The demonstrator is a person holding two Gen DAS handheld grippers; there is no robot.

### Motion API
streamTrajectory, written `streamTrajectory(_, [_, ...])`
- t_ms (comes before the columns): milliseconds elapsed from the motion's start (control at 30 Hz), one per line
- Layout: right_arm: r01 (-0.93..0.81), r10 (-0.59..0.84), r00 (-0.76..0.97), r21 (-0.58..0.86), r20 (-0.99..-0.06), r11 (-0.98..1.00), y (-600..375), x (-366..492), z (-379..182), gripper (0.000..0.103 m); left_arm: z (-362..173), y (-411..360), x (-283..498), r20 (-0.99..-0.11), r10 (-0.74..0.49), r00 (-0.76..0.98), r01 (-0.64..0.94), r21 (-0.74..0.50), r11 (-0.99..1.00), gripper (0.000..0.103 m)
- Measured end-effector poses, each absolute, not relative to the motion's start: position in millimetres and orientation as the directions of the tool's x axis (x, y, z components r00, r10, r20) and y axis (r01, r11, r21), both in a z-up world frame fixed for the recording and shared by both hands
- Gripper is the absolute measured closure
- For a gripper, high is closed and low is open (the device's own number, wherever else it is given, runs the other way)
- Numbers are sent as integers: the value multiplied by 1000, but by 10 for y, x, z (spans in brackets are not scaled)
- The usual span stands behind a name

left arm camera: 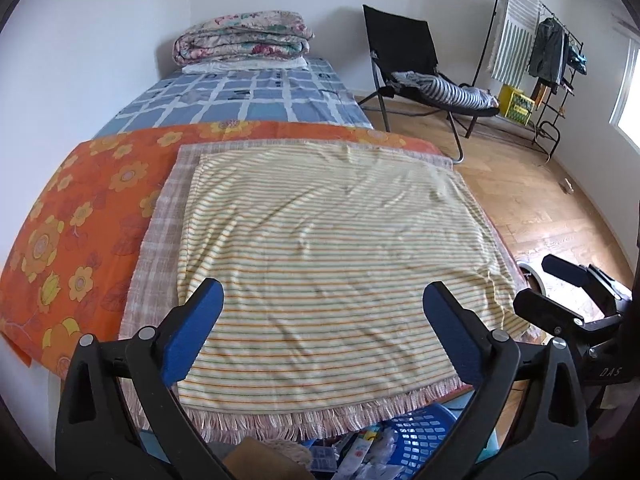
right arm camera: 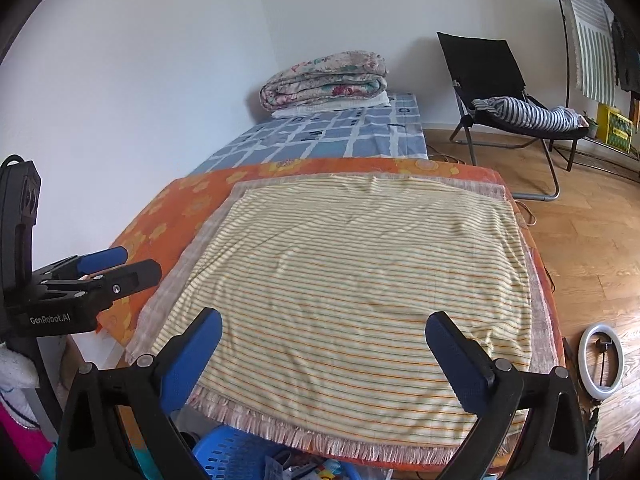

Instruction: Collect trash

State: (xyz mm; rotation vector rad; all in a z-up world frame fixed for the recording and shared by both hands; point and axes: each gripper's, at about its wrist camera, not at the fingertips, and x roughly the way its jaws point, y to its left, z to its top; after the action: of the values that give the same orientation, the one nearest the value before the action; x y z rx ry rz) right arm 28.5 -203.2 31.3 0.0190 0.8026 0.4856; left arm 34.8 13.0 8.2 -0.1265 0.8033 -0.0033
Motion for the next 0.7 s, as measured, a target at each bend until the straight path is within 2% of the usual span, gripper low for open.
streamTrajectory(700, [-384,395,585,188,-708,904,-2043,266,176,0,-11,66,295,-732,-25,681,-42,-74,996,1])
